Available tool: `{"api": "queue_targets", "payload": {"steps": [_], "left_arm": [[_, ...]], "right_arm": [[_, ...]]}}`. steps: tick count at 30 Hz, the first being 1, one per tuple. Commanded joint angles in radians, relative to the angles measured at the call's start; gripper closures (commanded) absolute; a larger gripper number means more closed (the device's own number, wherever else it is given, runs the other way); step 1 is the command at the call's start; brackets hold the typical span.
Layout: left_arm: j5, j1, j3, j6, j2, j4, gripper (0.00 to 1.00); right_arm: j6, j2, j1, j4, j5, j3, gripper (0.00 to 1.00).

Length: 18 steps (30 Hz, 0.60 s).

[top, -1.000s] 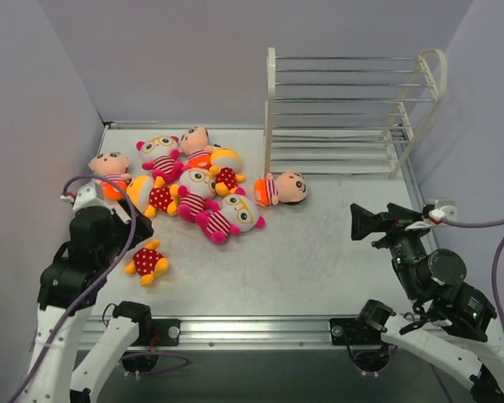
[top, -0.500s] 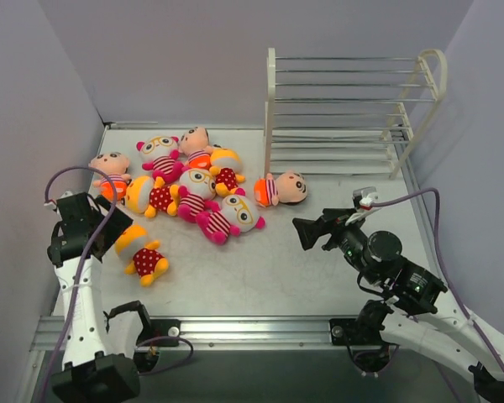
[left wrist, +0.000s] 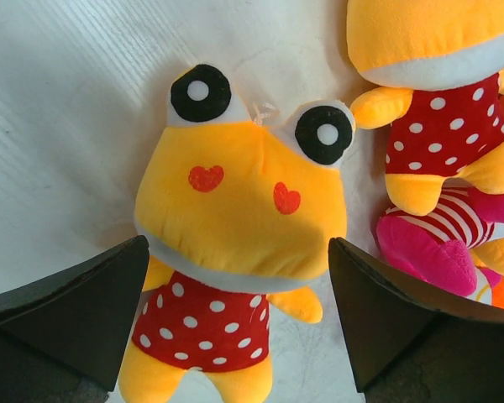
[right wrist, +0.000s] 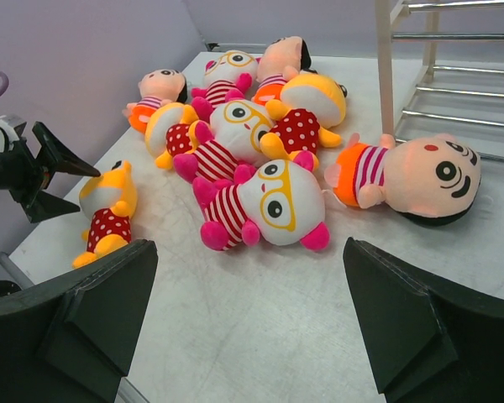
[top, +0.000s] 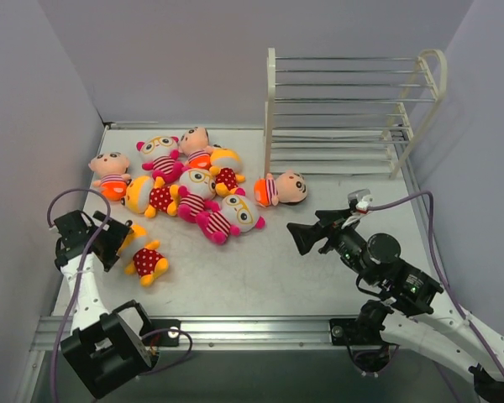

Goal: Place and organize the stuffed toys onto the shelf
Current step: Grab a stuffed toy with the left arm

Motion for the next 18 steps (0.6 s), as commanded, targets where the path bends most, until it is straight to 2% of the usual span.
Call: {"api": "queue_targets", "payload": {"steps": [1, 3, 4, 6, 7, 9, 10, 13, 14, 16, 17, 18], "left_arm": [[0.072, 0.008, -0.027, -0.039, 0.036, 0.151, 0.02], [0.095, 0.008, -0.041, -0.042, 0.066, 0.182, 0.0], [0.104, 0.008, -0.044, -0.048, 0.076, 0.191, 0.07], [0.135, 0.008, -0.061, -0.056, 0.097, 0.22, 0.12], [0.144, 0.008, -0.067, -0.065, 0.1, 0.228, 0.21], [0.161, 0.008, -0.078, -0.073, 0.097, 0.24, 0.29], [0.167, 0.006, -0.079, -0.078, 0.093, 0.245, 0.39], [0.184, 0.006, -0.075, -0.084, 0.051, 0.242, 0.53], [0.187, 0.006, -0.073, -0.082, 0.036, 0.231, 0.62], [0.183, 0.006, -0.059, -0.079, -0.001, 0.216, 0.74], [0.183, 0.006, -0.055, -0.078, -0.013, 0.201, 0.84], [0.184, 0.006, -0.05, -0.076, -0.033, 0.191, 0.89]], "right_arm": [[-0.031, -0.023, 0.002, 0.056, -0.021, -0.012, 0.0], [-0.037, -0.039, 0.002, 0.06, -0.019, -0.021, 0.0], [-0.038, -0.043, 0.002, 0.06, -0.018, -0.022, 0.0], [-0.044, -0.047, 0.0, 0.06, -0.011, -0.024, 0.0], [-0.047, -0.047, 0.0, 0.06, -0.008, -0.026, 0.0], [-0.052, -0.036, 0.002, 0.062, -0.008, -0.021, 0.0], [-0.057, -0.03, 0.0, 0.062, -0.013, -0.018, 0.0], [-0.06, 0.003, 0.002, 0.068, -0.031, -0.009, 0.0], [-0.06, 0.023, 0.0, 0.071, -0.036, -0.007, 0.0], [-0.058, 0.048, 0.002, 0.08, -0.059, 0.004, 0.0], [-0.057, 0.075, 0.002, 0.091, -0.082, 0.005, 0.0], [-0.052, 0.088, 0.002, 0.097, -0.091, 0.01, 0.0]]}}
